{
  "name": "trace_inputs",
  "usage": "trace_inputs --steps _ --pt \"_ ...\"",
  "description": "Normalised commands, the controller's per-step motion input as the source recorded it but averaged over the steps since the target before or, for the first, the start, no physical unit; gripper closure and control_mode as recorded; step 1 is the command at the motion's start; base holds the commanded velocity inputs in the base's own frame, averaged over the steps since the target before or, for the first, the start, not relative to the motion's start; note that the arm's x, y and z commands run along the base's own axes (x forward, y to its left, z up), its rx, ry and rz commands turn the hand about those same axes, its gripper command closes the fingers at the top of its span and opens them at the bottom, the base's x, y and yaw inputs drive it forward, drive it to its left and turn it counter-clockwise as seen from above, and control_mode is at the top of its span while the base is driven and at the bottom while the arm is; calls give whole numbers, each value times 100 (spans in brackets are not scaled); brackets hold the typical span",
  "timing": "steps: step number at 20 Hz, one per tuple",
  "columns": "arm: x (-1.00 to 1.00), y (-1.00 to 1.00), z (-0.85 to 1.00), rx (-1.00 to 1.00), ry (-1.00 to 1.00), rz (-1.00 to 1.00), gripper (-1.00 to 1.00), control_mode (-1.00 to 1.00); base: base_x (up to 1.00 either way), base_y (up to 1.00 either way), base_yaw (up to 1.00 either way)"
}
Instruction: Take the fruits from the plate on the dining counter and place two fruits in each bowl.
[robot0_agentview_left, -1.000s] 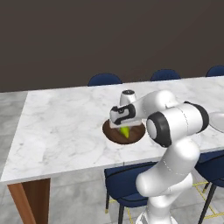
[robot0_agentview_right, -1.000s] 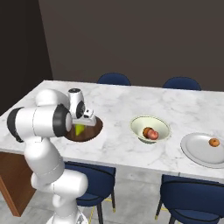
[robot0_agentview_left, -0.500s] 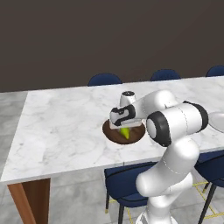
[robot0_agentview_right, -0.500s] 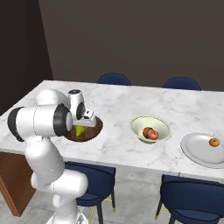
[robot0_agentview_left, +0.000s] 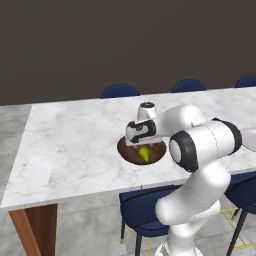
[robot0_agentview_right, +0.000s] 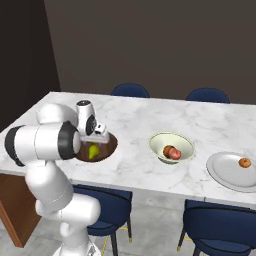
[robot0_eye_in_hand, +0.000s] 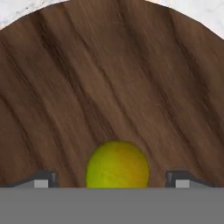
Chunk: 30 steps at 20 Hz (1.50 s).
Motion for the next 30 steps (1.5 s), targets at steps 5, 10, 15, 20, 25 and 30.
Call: trace_inputs --steps 5,10,15,20,25,30 --pt "-27 -9 75 0 0 0 -100 -100 0 0 0" --pt "-93 -15 63 0 0 0 -100 -100 0 0 0" --pt "-74 -15 62 0 0 0 -100 -100 0 0 0" --pt "-38 -12 37 0 0 0 -100 -100 0 0 0" --pt "-32 -28 8 0 0 0 -100 -100 0 0 0" --pt "-13 -2 0 0 0 0 -100 -100 0 0 0"
